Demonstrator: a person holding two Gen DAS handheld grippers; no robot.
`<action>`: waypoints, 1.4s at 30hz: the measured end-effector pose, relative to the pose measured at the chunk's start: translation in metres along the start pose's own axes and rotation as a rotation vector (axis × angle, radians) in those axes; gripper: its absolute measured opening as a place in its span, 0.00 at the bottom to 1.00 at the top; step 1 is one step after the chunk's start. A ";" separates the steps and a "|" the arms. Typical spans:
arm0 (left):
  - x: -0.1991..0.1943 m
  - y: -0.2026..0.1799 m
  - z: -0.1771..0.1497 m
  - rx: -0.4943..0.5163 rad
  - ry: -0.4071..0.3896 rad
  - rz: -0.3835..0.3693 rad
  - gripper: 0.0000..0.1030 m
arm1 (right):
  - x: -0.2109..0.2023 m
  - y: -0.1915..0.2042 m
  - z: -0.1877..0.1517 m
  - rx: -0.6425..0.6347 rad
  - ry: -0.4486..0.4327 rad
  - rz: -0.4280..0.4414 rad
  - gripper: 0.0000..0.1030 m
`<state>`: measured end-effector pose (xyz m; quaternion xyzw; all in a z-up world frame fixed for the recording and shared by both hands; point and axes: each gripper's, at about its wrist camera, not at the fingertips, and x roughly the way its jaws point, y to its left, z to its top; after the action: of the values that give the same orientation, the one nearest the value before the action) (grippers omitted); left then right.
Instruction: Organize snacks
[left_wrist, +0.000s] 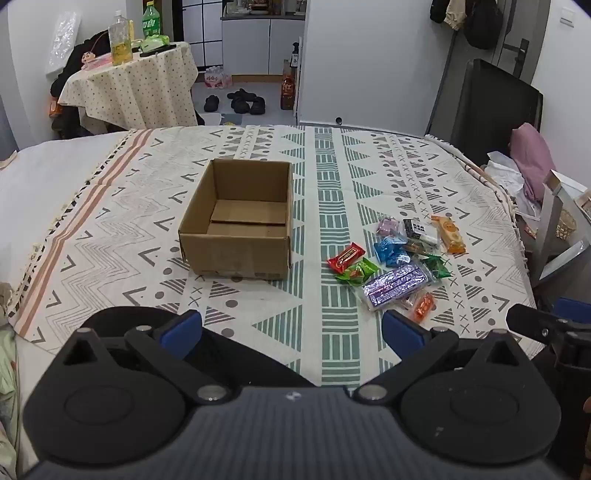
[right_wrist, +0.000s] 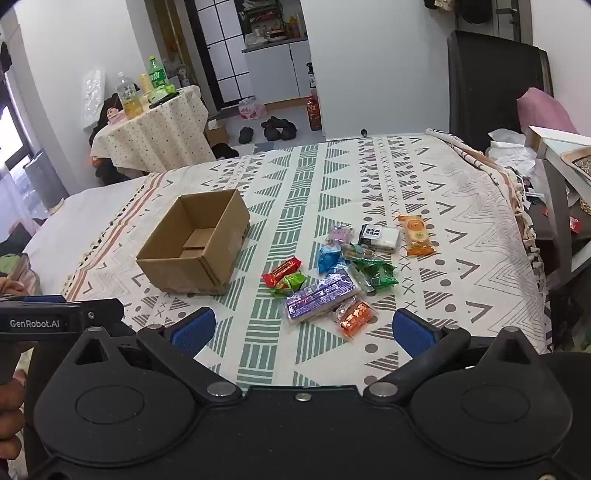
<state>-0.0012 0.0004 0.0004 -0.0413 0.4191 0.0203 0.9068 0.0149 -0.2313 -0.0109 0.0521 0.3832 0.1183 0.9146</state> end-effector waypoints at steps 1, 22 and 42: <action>-0.001 0.000 0.000 0.004 -0.002 0.000 1.00 | 0.000 -0.001 0.000 0.006 0.001 0.001 1.00; 0.007 0.001 0.001 0.013 0.020 -0.007 1.00 | 0.005 -0.002 0.000 0.023 0.011 -0.002 1.00; 0.005 -0.005 0.001 0.018 0.018 -0.013 1.00 | 0.001 -0.006 0.001 0.033 0.006 -0.004 1.00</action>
<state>0.0026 -0.0043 -0.0024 -0.0362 0.4272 0.0103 0.9034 0.0169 -0.2373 -0.0121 0.0661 0.3879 0.1103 0.9127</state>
